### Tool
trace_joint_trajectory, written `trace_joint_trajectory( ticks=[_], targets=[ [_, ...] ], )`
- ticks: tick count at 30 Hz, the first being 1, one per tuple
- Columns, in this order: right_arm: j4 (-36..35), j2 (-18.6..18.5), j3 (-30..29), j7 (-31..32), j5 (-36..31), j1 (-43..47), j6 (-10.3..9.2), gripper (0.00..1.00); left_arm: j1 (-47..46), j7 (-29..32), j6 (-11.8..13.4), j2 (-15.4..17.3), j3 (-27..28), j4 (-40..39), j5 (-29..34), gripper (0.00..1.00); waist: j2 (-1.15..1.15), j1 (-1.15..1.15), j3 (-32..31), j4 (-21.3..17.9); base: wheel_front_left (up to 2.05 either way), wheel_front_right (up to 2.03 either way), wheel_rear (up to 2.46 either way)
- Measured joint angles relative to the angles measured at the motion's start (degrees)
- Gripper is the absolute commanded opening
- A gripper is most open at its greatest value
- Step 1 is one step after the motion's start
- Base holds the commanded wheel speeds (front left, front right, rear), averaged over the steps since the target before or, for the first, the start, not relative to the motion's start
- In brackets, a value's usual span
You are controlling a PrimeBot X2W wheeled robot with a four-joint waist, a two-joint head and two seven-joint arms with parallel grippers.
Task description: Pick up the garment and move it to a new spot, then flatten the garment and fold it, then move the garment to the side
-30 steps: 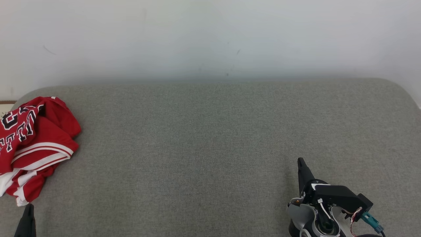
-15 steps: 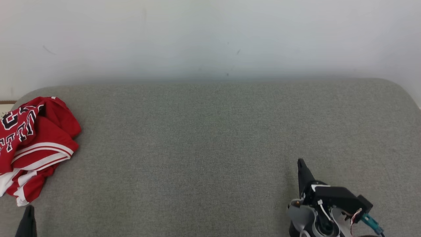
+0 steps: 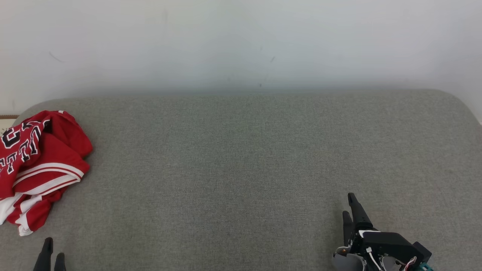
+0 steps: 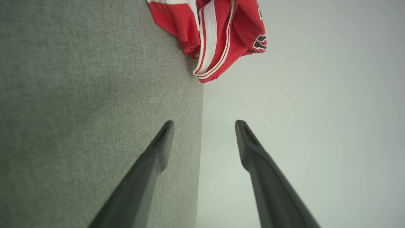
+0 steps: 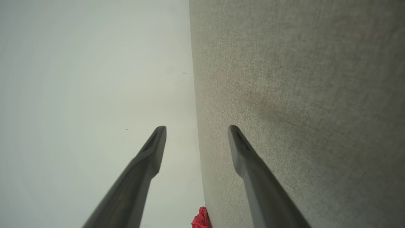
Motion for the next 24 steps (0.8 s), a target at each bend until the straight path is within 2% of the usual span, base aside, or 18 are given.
trace_joint_trajectory(
  ticks=[7, 24],
  targets=[
    [-2.09, -0.03, -0.76, -0.47, -4.21, 1.18, 0.00, 1.00, 0.80, -3.16, 0.00, -0.01, -2.13, -1.89, 4.00, 1.00, 0.00, 0.00, 0.02, -0.02, 0.00, 0.00, 0.00],
    [-5.88, -0.14, -2.53, -1.21, -23.47, 2.46, 0.00, 1.00, 1.99, -9.68, 2.47, -0.01, -7.66, -8.06, 23.27, 1.00, 0.00, 0.00, 0.04, -0.24, 0.00, 0.00, 0.00]
  ],
)
